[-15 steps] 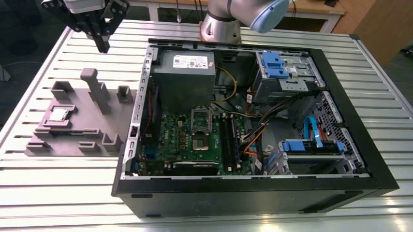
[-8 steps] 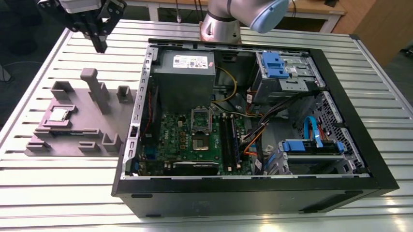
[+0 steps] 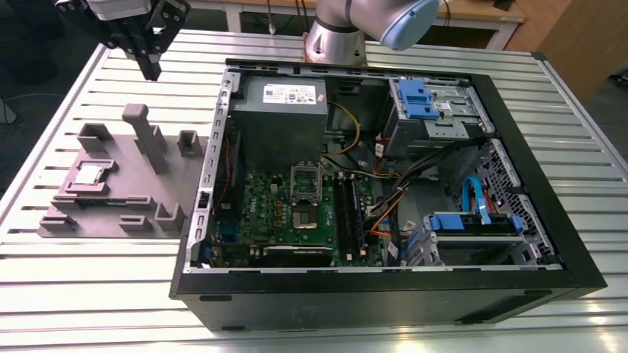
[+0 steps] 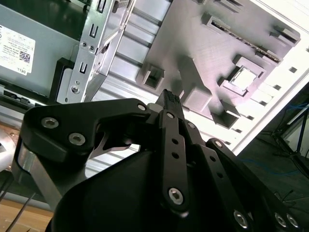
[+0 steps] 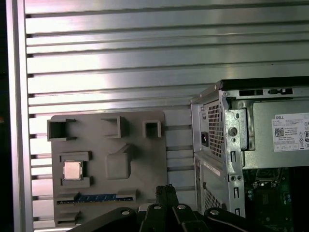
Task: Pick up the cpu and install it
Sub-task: 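Reach for the cpu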
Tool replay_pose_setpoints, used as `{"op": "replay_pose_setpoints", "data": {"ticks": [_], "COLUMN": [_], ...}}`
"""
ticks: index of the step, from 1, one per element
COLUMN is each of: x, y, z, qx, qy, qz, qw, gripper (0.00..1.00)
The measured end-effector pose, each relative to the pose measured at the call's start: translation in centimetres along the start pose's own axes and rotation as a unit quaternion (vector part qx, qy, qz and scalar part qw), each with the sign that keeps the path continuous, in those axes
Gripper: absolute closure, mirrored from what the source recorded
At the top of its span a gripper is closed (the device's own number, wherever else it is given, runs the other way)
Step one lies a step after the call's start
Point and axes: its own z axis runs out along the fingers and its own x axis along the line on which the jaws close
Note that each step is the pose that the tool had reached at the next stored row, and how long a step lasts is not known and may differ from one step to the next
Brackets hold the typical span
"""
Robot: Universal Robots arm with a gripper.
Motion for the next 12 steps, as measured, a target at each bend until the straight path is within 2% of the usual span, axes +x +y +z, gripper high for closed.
{"op": "replay_pose_setpoints", "data": {"ticks": [12], "x": [0.38], "y": [-0.03], "z": [0.01], "qx": [0.0000], "qy": [0.0001], "qz": [0.000], "qw": [1.00000], "gripper": [0.89]}}
